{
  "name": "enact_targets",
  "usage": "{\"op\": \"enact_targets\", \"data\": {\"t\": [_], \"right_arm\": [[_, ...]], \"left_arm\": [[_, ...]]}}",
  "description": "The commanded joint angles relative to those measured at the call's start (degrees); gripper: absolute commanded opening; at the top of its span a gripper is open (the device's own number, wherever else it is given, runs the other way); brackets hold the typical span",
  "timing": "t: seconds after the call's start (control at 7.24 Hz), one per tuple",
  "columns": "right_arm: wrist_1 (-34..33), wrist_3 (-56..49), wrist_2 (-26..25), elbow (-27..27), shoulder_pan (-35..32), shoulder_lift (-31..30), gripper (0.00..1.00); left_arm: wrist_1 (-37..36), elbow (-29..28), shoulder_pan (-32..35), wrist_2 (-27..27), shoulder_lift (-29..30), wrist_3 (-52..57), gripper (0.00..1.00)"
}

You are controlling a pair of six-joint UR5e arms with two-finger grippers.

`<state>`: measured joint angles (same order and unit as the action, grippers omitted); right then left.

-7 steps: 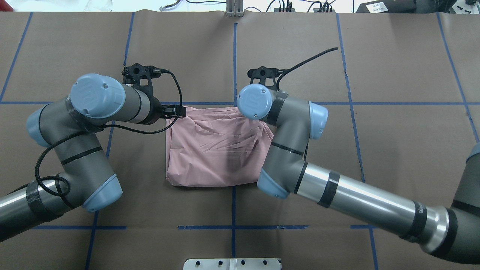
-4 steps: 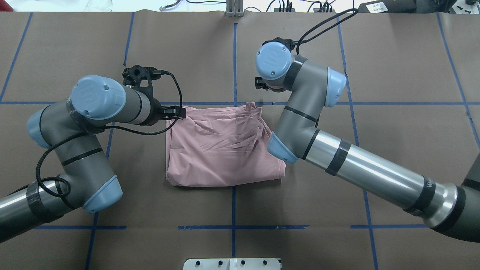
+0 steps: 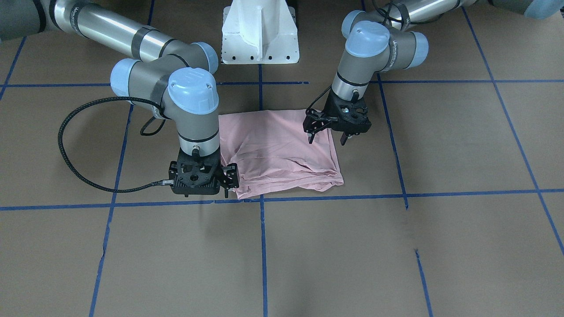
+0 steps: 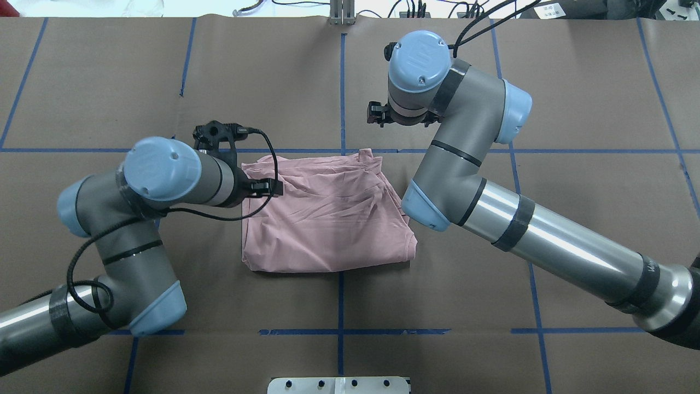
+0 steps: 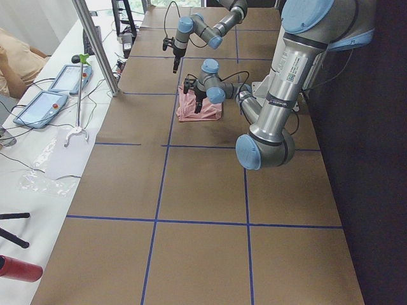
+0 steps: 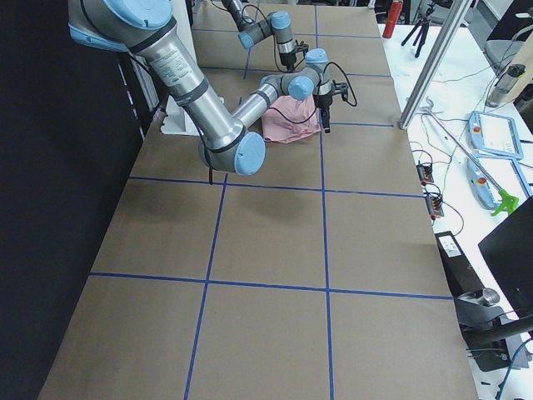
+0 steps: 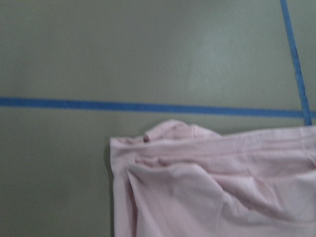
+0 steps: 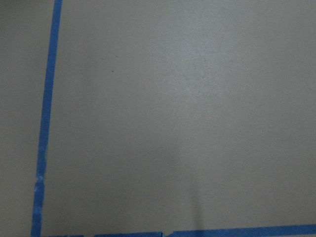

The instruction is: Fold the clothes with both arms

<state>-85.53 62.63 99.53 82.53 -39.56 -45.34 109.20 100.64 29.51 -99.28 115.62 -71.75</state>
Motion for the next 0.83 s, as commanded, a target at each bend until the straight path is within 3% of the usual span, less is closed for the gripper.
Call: {"op": "enact_targets", "data": {"t": [0.0,0.69], "right_arm": [[0.0,-0.2,0.2,1.5,-0.2,-1.3,1.0],[0.3,-0.2,0.0,1.8,-0.1,-2.4,1.0]], "left_arm": [[-2.2,3.7,-6.1,3.0,-3.4,-0.6,1.0],[-5.0,4.2,-6.1,5.9,-7.9,2.2,1.0]]}}
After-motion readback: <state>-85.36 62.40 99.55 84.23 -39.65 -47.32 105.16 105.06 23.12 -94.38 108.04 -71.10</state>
